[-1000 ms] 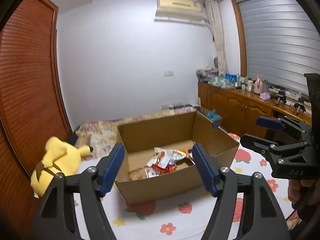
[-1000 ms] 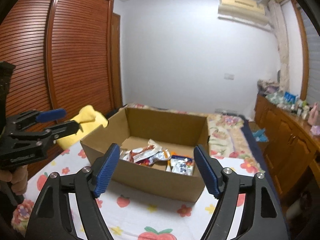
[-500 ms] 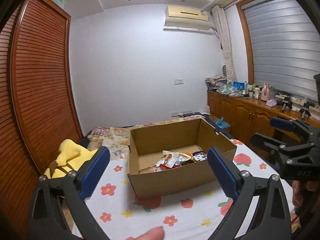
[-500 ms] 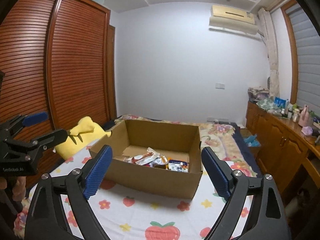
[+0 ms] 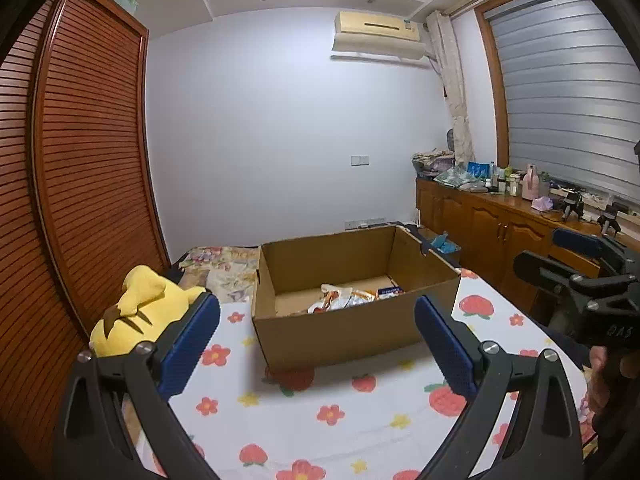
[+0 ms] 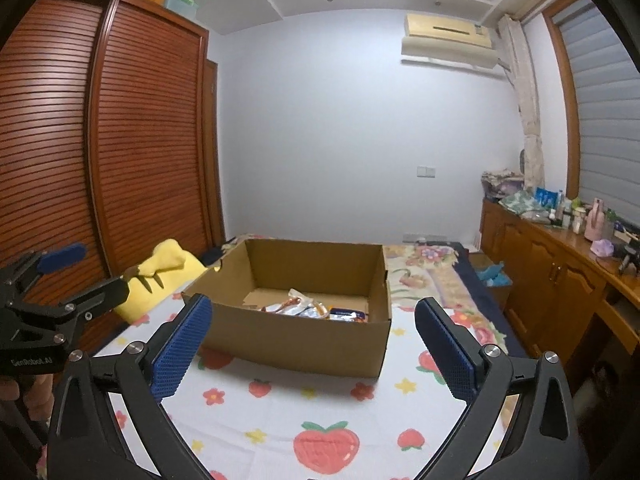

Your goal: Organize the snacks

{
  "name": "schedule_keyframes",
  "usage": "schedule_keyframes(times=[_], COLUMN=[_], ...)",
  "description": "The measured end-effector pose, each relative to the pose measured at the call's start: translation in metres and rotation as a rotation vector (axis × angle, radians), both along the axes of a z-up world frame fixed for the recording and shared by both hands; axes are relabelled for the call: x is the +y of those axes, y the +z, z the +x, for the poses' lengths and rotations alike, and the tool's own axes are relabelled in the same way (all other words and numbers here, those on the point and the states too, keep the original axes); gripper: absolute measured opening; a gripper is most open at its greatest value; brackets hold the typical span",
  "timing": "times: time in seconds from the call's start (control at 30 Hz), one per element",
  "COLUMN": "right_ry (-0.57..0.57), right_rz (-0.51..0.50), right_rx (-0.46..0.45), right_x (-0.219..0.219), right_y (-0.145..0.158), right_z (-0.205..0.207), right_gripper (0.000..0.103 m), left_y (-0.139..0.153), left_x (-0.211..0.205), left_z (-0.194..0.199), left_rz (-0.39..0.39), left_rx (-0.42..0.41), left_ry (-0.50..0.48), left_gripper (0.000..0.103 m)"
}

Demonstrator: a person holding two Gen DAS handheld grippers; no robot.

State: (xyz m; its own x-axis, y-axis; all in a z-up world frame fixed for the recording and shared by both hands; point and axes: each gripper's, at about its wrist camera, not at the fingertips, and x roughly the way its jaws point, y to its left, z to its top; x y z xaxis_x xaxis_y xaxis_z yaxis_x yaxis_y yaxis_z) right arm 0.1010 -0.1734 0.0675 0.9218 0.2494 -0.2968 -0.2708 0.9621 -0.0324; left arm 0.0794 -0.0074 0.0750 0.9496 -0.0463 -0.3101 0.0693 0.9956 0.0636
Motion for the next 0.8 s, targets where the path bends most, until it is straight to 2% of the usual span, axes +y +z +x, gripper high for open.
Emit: schedule_keyframes(times=[0.33, 0.8], right_ry=[-0.025, -0.049], right_rz=[0.011, -0.004], right_rx=[0.013, 0.032], right_x=[-0.011, -0.015], right_y=[-0.015, -0.032], right_z=[-0.020, -0.033], right_gripper=[0.103, 0.103], left_y=[-0.018, -0.030], left_x=[0.003, 0.005], left_z=[-0.020, -0.023], left_rz=[-0.008, -0.007], left_rx=[0.036, 0.063], left_ry=[0.032, 0.034], left_gripper=[0.099, 0.099])
